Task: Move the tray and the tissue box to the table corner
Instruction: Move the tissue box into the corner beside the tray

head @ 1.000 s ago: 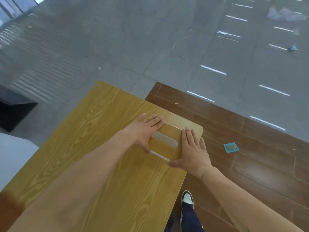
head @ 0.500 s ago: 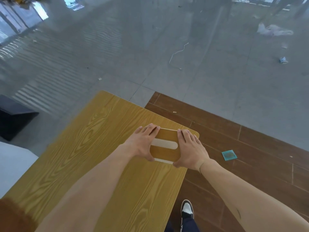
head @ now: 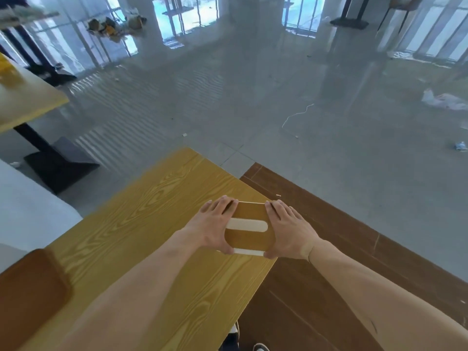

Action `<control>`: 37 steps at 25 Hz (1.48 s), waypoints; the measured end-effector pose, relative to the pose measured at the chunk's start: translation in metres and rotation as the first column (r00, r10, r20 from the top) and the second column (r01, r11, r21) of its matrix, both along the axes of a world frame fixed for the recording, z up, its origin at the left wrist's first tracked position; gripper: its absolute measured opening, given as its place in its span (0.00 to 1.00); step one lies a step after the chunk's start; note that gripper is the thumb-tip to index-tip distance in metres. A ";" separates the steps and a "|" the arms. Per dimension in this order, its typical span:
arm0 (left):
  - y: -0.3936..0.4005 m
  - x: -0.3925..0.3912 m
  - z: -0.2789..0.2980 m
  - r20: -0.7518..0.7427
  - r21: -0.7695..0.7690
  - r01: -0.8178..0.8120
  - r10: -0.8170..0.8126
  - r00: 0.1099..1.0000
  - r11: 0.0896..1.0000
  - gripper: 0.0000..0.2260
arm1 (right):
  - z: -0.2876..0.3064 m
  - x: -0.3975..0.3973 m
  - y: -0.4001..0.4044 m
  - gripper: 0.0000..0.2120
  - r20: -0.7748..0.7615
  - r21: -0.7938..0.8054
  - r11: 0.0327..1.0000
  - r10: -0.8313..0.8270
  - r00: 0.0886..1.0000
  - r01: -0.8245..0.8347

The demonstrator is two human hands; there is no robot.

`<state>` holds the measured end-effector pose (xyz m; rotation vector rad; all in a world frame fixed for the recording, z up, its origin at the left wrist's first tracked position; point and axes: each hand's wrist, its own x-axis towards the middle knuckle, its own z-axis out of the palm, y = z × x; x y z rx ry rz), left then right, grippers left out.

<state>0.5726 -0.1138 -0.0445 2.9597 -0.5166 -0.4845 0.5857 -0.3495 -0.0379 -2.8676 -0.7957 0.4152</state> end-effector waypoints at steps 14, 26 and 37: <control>0.029 -0.187 0.021 0.069 -0.060 -0.538 0.541 0.838 0.841 0.60 | 0.031 -0.065 0.064 0.63 0.085 0.058 0.843 0.530 0.844 -0.535; 0.076 -0.409 0.033 0.067 -0.036 -0.863 0.862 0.502 0.505 0.60 | 0.028 -0.201 0.200 0.63 0.062 0.050 0.485 0.871 0.487 -0.873; 0.120 -0.603 0.028 0.088 -0.032 -0.934 0.932 0.351 0.355 0.57 | 0.022 -0.380 0.285 0.64 0.098 0.049 0.332 0.937 0.335 -0.942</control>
